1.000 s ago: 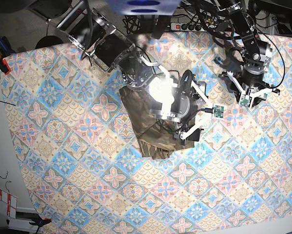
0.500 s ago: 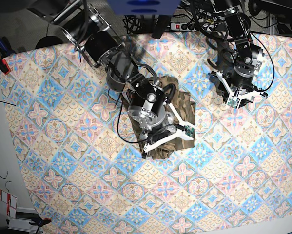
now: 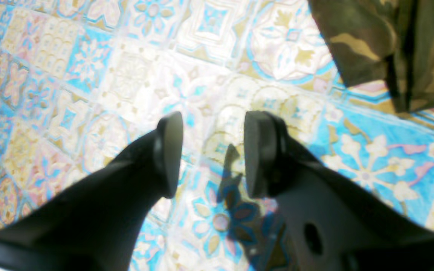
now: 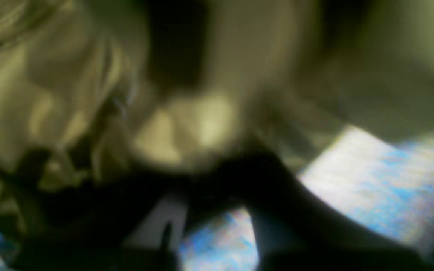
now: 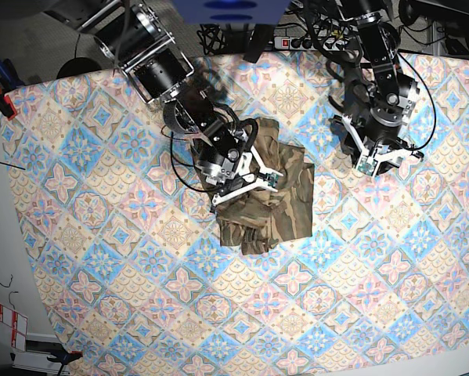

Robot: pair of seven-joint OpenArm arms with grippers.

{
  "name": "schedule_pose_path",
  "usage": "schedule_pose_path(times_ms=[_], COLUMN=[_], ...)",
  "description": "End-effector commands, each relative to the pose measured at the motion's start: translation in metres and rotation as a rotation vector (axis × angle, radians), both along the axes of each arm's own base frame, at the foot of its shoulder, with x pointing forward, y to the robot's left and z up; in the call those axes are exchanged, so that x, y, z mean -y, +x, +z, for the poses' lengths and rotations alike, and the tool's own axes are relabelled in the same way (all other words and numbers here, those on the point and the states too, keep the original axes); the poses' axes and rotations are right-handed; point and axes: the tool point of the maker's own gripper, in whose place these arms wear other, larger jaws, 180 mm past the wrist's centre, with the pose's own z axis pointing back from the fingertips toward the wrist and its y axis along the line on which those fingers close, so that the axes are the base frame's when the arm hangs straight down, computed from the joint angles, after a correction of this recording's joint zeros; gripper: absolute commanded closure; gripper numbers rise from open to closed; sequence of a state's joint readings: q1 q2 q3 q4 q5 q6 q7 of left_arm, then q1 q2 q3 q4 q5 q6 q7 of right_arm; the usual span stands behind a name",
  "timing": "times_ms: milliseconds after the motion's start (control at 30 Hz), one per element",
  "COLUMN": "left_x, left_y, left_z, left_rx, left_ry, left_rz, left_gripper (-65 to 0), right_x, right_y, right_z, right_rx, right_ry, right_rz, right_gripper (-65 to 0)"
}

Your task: Fold the T-shirt properly

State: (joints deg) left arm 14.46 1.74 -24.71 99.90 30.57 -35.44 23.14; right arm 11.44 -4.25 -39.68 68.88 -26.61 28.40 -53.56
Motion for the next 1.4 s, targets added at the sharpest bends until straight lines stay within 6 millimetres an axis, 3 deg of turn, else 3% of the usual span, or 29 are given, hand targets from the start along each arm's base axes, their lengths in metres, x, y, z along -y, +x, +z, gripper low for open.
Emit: schedule_pose_path(times_ms=[0, 133, 233, 300, 500, 667, 733, 933, 1167, 1267, 1367], left_x=[-0.003, 0.002, 0.027, 0.041, 0.067, 0.068, 0.073, 0.102, 0.105, 0.107, 0.128], left_y=[0.007, 0.007, 0.013, 0.017, 0.023, 0.022, 0.015, -0.006, -0.022, -0.023, -0.026], left_z=[0.010, 0.007, 0.006, 0.012, 0.023, 0.021, 0.016, 0.002, -0.026, -0.025, -0.024], left_rx=[0.042, 0.032, 0.035, 0.051, 0.083, 0.078, 0.058, 0.001, -0.081, -0.081, -0.080], left_ry=[0.006, -0.001, -0.014, -0.019, -0.030, -0.033, -0.039, -0.039, -0.063, -0.065, -0.082], left_rz=[0.001, -0.013, -0.085, -0.125, -0.194, -0.193, -0.207, -0.330, -0.333, -0.340, -0.394], left_gripper=[-26.8, -26.8, -26.7, -26.7, -26.7, -26.7, -26.7, -26.7, -26.7, -26.7, -26.7], right_x=[-0.013, -0.036, -0.033, -0.041, -0.059, -0.061, -0.059, -0.049, -0.038, -0.037, -0.050], right_y=[0.005, -0.016, -0.003, 0.009, 0.047, 0.066, 0.066, 0.062, 0.065, 0.076, 0.098], right_z=[0.004, -0.021, -0.015, 0.002, 0.086, 0.117, 0.110, 0.054, 0.020, 0.033, 0.083], right_rx=[0.003, -0.091, -0.072, -0.017, 0.203, 0.281, 0.264, 0.119, -0.023, 0.009, 0.142], right_ry=[0.034, 0.084, 0.085, 0.118, 0.222, 0.228, 0.214, 0.158, 0.192, 0.224, 0.295], right_rz=[0.011, 0.023, 0.009, 0.013, 0.011, 0.015, 0.016, 0.020, -0.048, -0.074, -0.058], right_gripper=[-4.4, -4.3, -4.2, -4.2, -4.2, -4.4, -4.4, -4.5, -4.3, -4.2, -4.2])
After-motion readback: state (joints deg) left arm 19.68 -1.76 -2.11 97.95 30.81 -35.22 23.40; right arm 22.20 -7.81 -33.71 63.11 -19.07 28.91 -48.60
